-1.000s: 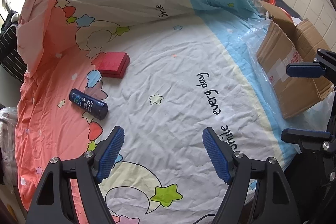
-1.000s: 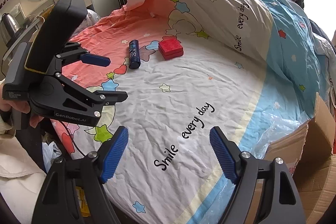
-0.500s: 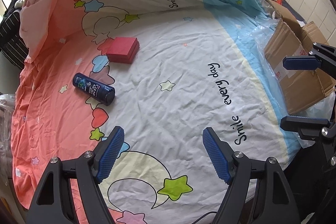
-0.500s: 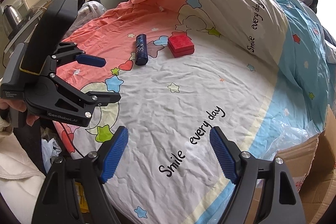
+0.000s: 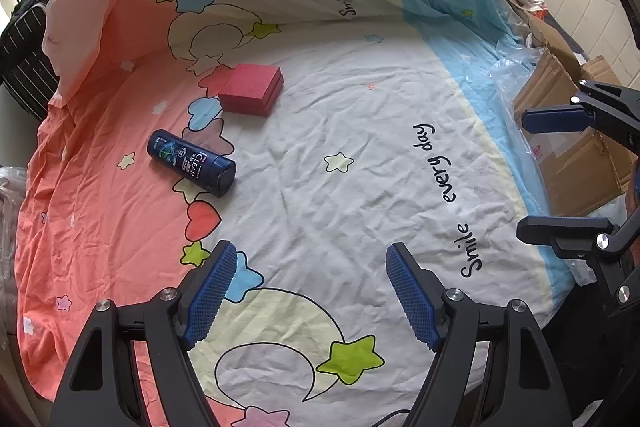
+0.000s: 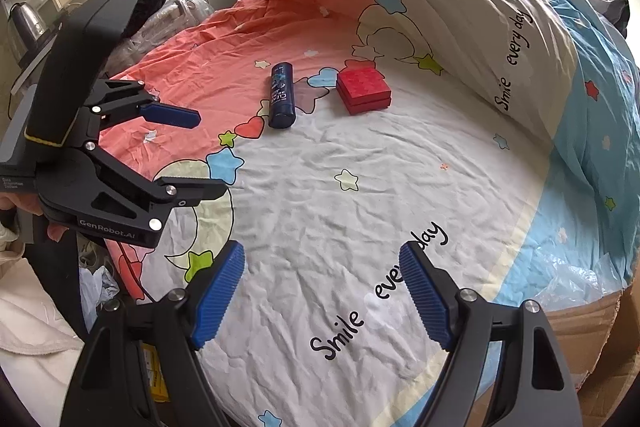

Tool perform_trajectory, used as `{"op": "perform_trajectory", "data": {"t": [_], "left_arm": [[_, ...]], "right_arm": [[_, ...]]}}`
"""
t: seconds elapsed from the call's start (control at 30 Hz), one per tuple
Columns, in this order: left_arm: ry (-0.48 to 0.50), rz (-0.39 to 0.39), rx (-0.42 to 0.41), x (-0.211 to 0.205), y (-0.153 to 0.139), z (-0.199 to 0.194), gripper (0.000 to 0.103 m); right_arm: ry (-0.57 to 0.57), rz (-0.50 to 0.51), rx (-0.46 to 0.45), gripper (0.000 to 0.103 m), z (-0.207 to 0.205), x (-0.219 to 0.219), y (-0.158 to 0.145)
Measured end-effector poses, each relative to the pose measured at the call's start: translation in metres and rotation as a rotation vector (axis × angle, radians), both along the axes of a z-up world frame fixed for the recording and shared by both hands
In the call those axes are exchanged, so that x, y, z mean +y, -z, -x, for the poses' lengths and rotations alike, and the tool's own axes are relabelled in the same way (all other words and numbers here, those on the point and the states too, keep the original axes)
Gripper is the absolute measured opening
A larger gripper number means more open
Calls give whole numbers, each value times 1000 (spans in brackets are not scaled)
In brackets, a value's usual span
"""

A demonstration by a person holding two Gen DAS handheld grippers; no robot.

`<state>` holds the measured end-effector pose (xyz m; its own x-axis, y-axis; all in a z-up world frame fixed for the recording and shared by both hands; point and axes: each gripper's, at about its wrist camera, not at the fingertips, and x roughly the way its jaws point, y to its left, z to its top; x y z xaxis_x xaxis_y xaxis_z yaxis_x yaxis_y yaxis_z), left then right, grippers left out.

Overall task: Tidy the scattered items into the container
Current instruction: 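Move the left gripper to the blue shampoo bottle while the right approaches the red box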

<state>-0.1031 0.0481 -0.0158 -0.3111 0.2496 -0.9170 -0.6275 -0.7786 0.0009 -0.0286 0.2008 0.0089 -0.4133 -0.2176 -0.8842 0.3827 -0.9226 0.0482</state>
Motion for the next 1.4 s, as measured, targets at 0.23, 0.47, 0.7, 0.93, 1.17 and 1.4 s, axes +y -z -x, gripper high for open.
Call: {"op": "perform_trajectory", "data": {"t": [0.23, 0.47, 0.7, 0.93, 1.17, 1.4], "left_arm": [[-5, 18, 1, -6, 8, 6, 80], [-44, 29, -7, -15, 18, 18, 80], [-87, 66, 27, -16, 29, 33, 80], [-246, 42, -5, -20, 45, 59, 80], [-350, 30, -30, -29, 64, 85, 80], [-406, 35, -45, -29, 80, 103, 80]], "right_arm": [[-20, -2, -8, 77, 18, -4, 4], [-40, -13, 2, 77, 34, -9, 8], [-54, 6, 12, 77, 51, -14, 12], [-83, -14, 17, 77, 79, -17, 17], [-106, -9, 25, 77, 113, -17, 27], [-124, 23, 26, 77, 148, -21, 39]]}}
